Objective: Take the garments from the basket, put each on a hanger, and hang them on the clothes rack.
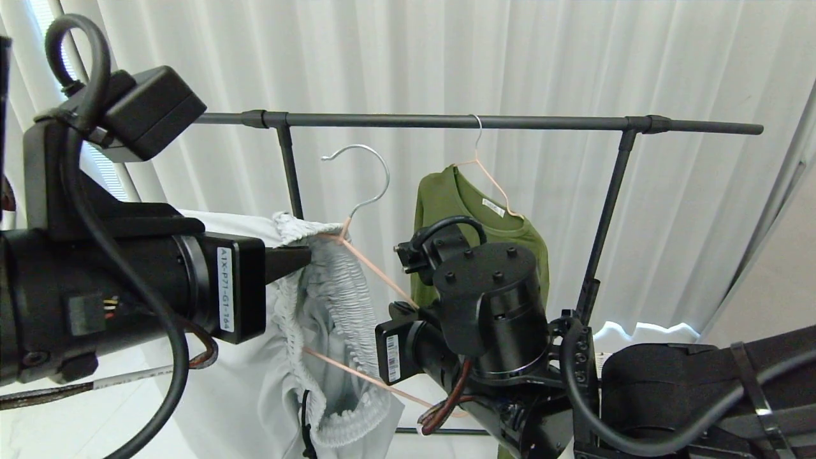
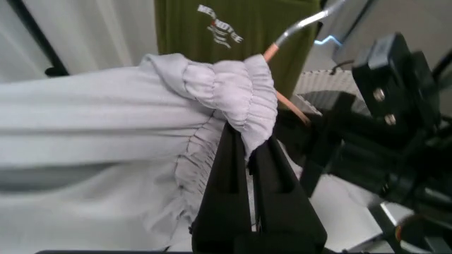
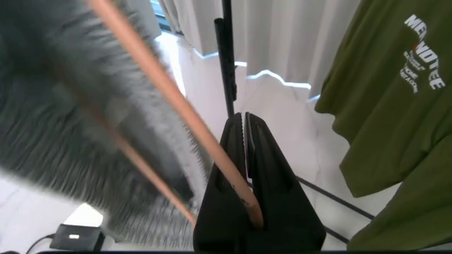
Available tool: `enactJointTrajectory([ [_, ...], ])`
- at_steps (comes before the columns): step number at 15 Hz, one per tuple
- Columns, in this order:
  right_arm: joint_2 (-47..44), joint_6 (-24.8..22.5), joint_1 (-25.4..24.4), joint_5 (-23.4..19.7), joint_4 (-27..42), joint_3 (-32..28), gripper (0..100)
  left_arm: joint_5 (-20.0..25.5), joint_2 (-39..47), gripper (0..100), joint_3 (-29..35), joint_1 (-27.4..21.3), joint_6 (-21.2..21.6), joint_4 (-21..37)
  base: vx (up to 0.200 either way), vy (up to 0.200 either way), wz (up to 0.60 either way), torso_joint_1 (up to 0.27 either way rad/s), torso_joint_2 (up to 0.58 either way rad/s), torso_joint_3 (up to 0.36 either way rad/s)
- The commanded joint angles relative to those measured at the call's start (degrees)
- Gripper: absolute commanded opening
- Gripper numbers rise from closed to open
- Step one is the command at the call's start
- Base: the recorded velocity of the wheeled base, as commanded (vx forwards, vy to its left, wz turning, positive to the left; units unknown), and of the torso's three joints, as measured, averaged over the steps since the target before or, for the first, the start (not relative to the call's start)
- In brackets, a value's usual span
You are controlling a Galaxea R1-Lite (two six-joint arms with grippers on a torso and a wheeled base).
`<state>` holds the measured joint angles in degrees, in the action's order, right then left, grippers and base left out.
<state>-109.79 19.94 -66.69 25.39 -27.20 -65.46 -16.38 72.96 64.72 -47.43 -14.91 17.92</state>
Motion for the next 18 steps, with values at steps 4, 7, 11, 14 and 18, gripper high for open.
enactJointTrajectory([
  [4, 2.39, 0.01, -0.01, 0.97, -0.05, -0.02, 0, -0.14, -1.15, 0, -0.74, -0.64, -0.03, 0.01, 0.0, 0.0, 0.0, 0.0, 0.0, 0.0],
  [7, 3.53, -0.34, -0.1, 1.33, -0.05, -0.02, 0, -0.05, -0.98, 100, -0.65, -0.73, 0.06, 0.01, 0.0, 0.0, 0.0, 0.0, 0.0, 0.0],
  [11, 3.79, -1.05, -0.28, 2.82, -4.09, 0.25, 0, -0.05, -1.77, 100, -0.56, -0.73, 0.14, -0.08, 0.0, 0.0, 0.0, 0.0, 0.0, 0.0],
  [14, 3.62, -2.45, -0.28, 4.49, -6.99, 0.42, 0, 0.04, -3.53, 100, -0.74, -0.82, 1.11, -0.08, 0.0, 0.0, 0.0, 0.0, 0.0, 0.0],
  [18, 5.64, -5.53, 1.74, 4.49, -7.08, 5.26, 0, -0.05, -9.68, 100, -5.83, -6.27, 5.33, -0.08, 0.0, 0.0, 0.0, 0.0, 0.0, 0.0],
])
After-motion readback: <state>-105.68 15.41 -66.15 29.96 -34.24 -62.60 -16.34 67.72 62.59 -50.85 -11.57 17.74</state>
